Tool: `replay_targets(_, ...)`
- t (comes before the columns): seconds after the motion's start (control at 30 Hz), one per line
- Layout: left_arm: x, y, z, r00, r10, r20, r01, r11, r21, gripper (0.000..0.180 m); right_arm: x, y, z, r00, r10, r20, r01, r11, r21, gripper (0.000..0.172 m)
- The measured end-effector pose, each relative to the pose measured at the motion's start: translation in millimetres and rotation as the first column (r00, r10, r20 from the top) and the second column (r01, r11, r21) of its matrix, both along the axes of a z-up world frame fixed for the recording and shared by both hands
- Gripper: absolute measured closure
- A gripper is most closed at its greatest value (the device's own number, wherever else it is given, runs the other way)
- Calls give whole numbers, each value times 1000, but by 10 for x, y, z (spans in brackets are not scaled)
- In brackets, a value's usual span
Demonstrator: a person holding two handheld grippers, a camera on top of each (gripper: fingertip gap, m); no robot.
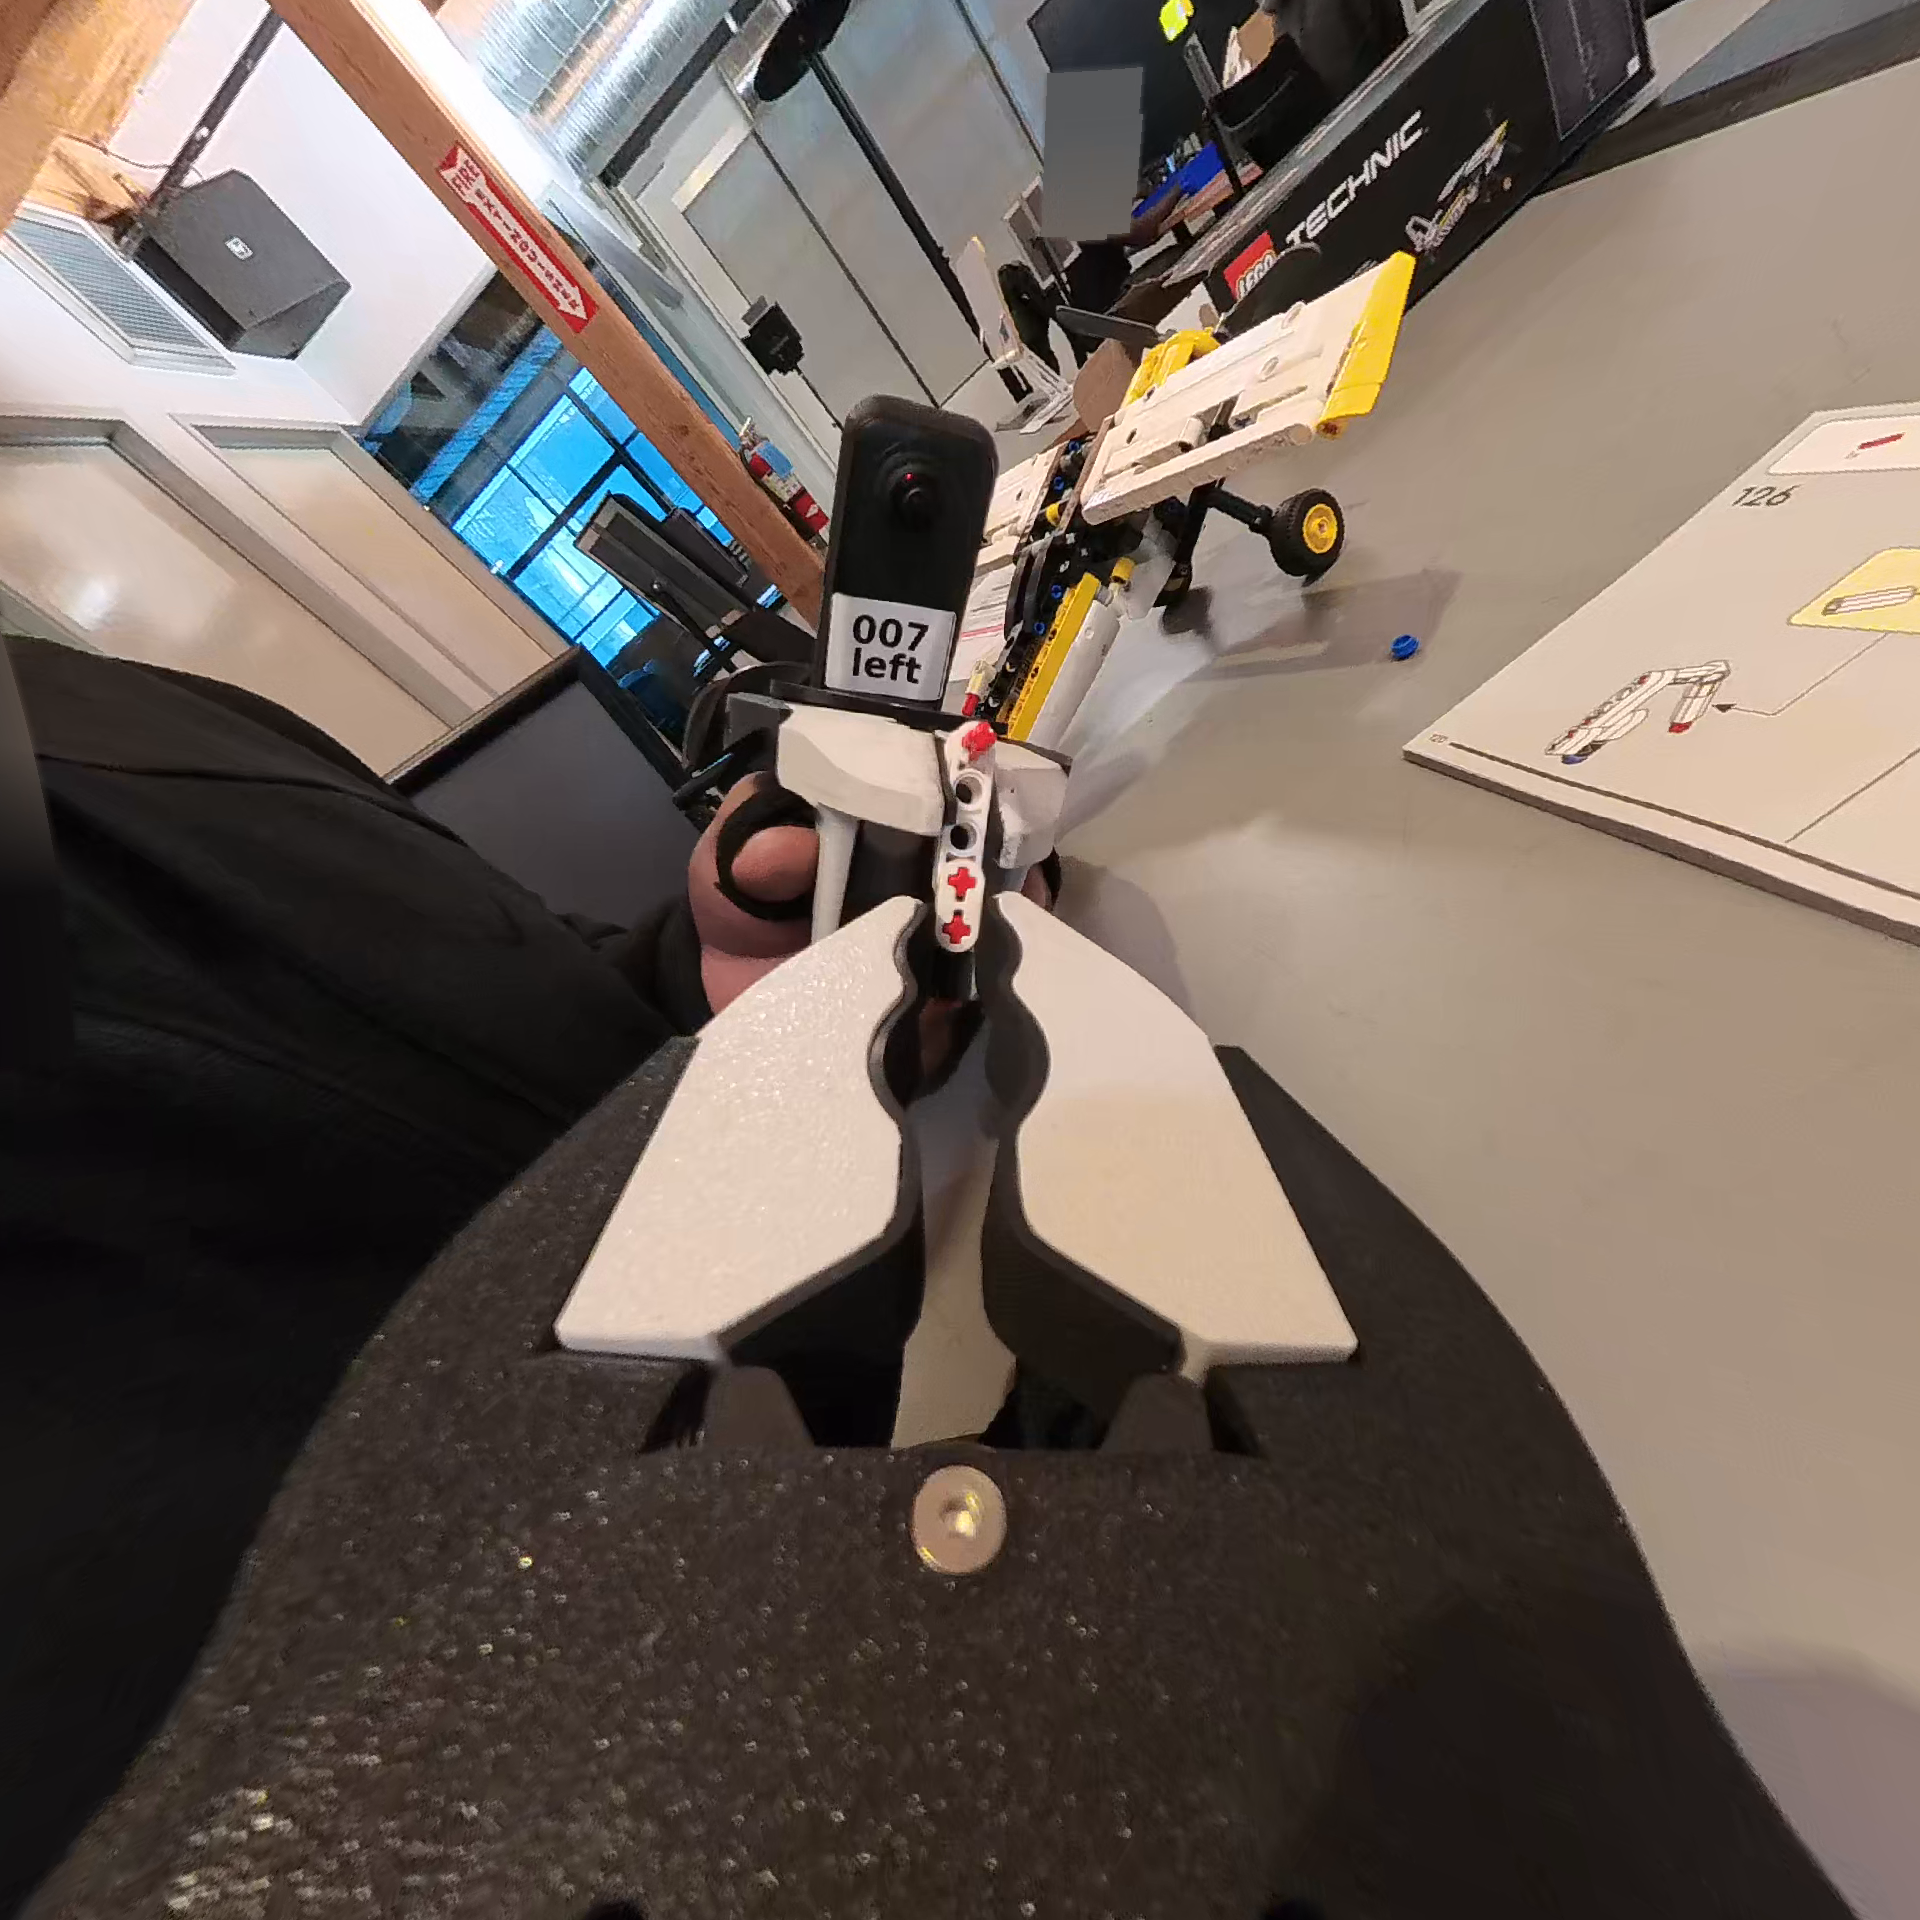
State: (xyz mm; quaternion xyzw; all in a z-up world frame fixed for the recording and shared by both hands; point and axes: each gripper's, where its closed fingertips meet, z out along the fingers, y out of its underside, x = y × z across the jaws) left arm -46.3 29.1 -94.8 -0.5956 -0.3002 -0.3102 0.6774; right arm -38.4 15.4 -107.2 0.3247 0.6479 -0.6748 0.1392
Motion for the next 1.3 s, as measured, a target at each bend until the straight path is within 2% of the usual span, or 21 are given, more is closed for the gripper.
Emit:
replay_targets(0.23,-30,-10,8,998,40,-44,-41,999,-8,171,-20,7,-4,999,-29,-29,30,999,17,164)
replay_targets(0.33,-9,-26,-20,991,29,-134,-39,997,-73,172,-1,0,-32,998,-14,-55,17,998,57,163)
replay_targets(0.4,-18,-41,-64,974,37,-224,-72,986,-149,172,-42,67,-51,992,-37,-125,52,991,121,162)
replay_targets(0.53,50,-43,-120,942,-38,-334,-50,967,-249,173,-49,133,54,971,-12,-238,54,984,169,159)
replay_targets(0.7,221,-16,-171,889,-184,-419,34,939,-341,173,42,47,23,936,131,-328,-29,954,299,159)
replay_targets(0.9,329,-44,-258,851,-305,-426,113,900,-420,173,187,-3,-26,886,296,-357,-147,909,389,162)
replay_targets(1.03,373,-48,-332,836,-364,-410,151,872,-466,173,217,-3,-108,857,360,-368,-173,875,453,165)
replay_targets(1.3,284,-34,-284,902,-263,-342,142,929,-341,172,141,55,-138,890,281,-360,-146,922,359,167)
